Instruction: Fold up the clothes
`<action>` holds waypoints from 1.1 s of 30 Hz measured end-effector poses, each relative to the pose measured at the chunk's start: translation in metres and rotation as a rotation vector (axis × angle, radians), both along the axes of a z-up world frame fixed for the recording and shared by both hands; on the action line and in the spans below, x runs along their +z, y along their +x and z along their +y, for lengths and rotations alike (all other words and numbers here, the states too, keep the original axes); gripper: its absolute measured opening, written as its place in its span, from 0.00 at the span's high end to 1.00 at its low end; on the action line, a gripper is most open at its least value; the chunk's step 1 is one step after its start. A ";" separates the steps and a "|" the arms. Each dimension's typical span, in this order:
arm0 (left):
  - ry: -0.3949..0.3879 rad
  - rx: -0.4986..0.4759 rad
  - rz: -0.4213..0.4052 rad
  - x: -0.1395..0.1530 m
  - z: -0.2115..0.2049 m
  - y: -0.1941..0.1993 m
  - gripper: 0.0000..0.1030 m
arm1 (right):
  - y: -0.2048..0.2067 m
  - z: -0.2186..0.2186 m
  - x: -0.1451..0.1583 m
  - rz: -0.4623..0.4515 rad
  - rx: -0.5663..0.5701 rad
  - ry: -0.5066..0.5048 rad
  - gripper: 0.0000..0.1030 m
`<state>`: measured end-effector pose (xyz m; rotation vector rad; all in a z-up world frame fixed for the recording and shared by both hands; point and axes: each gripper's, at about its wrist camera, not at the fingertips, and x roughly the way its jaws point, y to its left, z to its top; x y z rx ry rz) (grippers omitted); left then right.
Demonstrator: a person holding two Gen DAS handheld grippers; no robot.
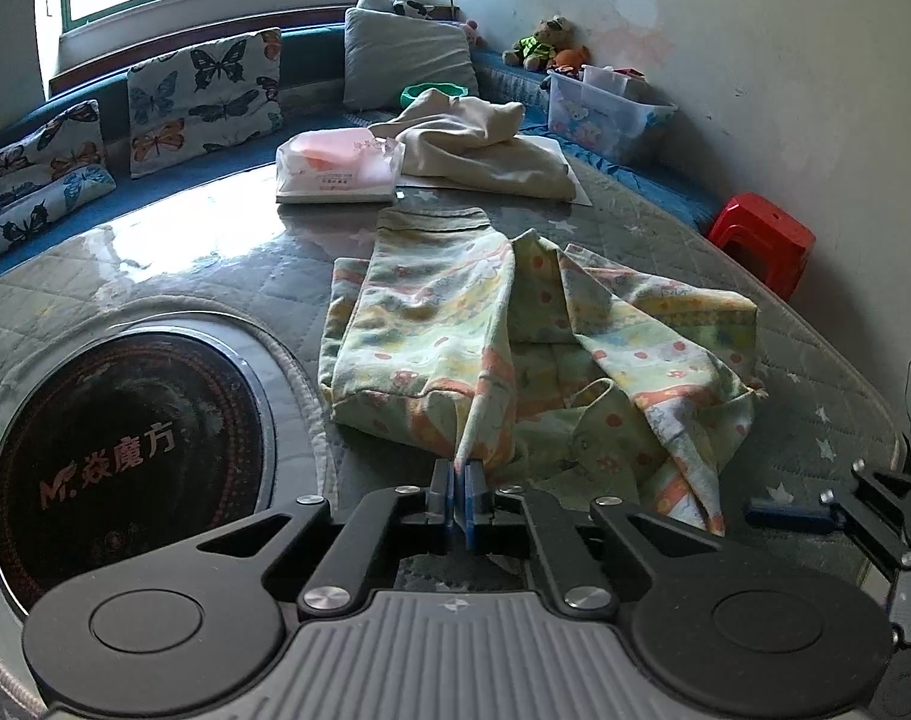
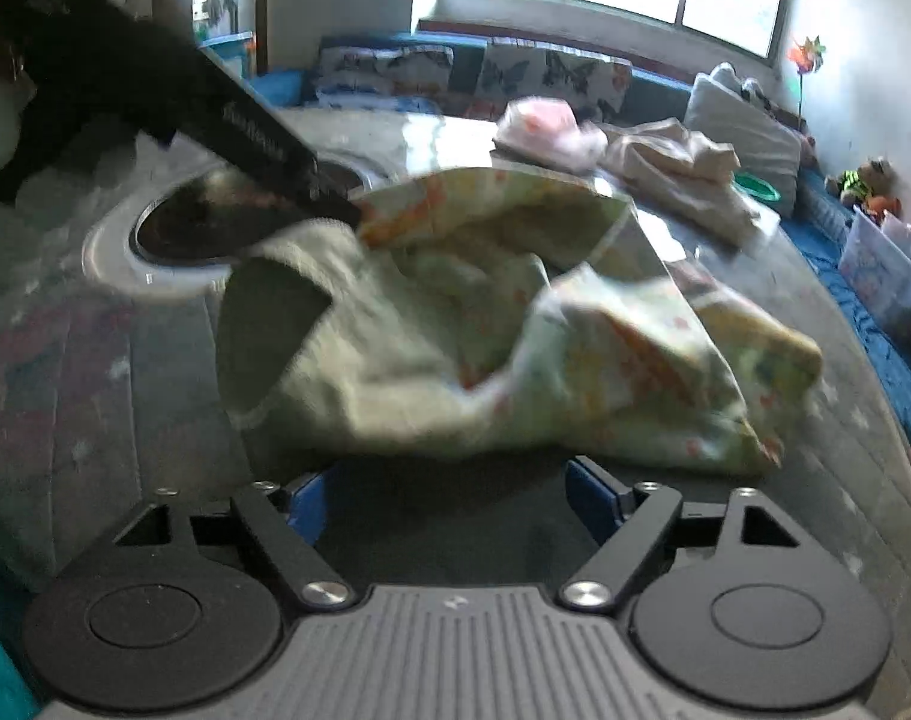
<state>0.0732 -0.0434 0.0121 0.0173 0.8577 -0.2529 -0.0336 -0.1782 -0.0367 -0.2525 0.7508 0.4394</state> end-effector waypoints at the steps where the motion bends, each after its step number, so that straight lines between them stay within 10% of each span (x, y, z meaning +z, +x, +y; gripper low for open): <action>1: 0.003 0.001 0.000 0.000 0.000 0.000 0.97 | 0.004 0.001 0.002 -0.010 -0.006 0.008 0.17; 33: 0.085 -0.045 0.006 0.004 -0.022 0.034 0.85 | 0.085 -0.032 0.004 -0.026 -0.194 0.117 0.11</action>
